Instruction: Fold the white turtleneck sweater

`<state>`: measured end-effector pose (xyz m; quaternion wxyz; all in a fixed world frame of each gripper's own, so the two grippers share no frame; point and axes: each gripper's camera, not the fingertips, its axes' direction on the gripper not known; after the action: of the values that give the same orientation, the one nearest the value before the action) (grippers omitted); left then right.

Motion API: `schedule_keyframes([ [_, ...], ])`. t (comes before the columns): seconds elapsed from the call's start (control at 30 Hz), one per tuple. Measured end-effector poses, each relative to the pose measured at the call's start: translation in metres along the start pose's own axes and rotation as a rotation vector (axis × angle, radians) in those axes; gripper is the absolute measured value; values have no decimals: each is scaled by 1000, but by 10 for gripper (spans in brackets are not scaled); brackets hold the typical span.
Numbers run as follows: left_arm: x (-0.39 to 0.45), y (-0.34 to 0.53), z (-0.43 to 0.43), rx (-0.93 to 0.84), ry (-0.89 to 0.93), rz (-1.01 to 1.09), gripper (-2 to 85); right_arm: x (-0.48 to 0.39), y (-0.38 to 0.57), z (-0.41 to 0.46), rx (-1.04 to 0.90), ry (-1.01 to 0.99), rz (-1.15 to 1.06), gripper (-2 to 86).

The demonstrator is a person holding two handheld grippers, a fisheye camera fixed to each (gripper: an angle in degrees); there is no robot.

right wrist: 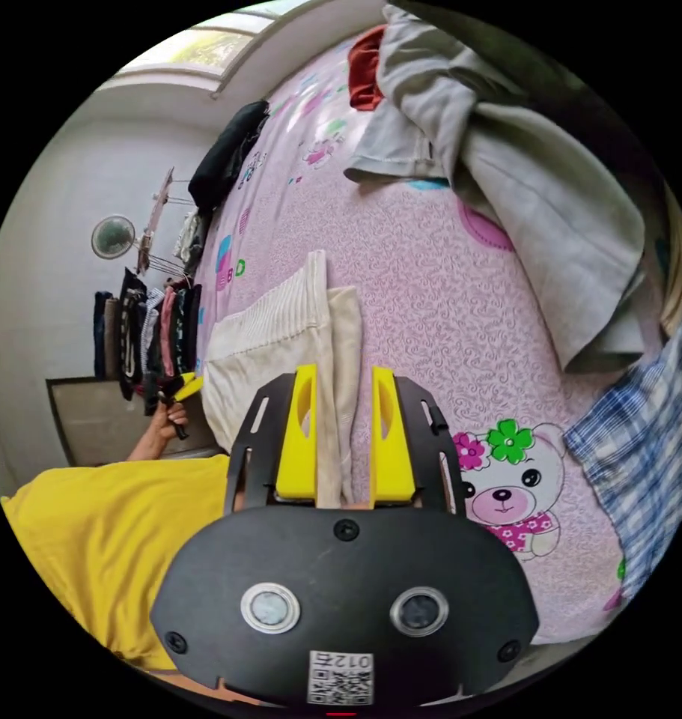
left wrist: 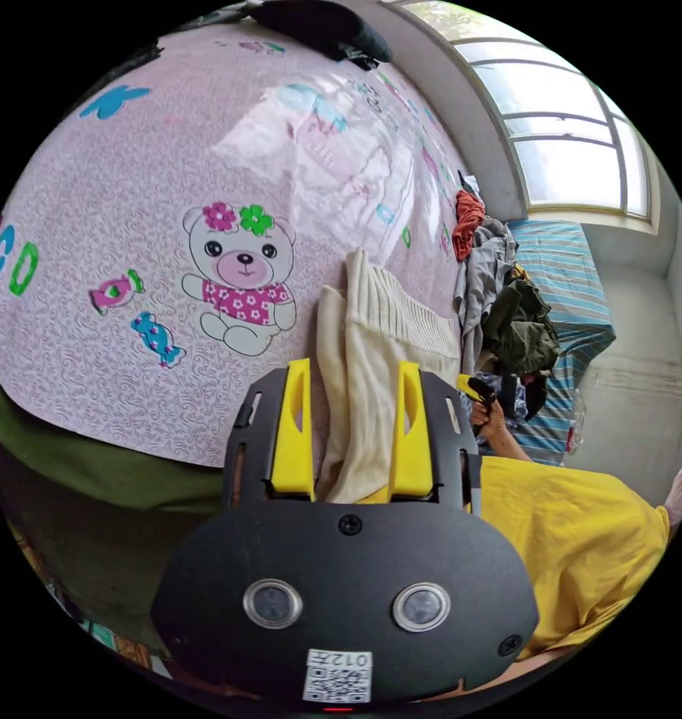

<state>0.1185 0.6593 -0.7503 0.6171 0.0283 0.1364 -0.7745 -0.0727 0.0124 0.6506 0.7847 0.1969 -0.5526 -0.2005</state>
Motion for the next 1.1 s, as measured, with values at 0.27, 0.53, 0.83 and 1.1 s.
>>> schedule_keyframes([
  [0.27, -28, -8, 1, -32, 156, 21, 152, 19, -12, 13, -84, -192, 3, 118],
  [0.53, -32, -28, -8, -21, 160, 68, 145, 7, -43, 38, -86, -209, -39, 113],
  [0.83, -26, -64, -12, -69, 125, 82, 114, -10, -79, 81, -145, -240, -46, 89],
  [1.1, -20, -57, -27, -28, 130, 64, 73, -34, -83, 117, -117, -225, -62, 29],
])
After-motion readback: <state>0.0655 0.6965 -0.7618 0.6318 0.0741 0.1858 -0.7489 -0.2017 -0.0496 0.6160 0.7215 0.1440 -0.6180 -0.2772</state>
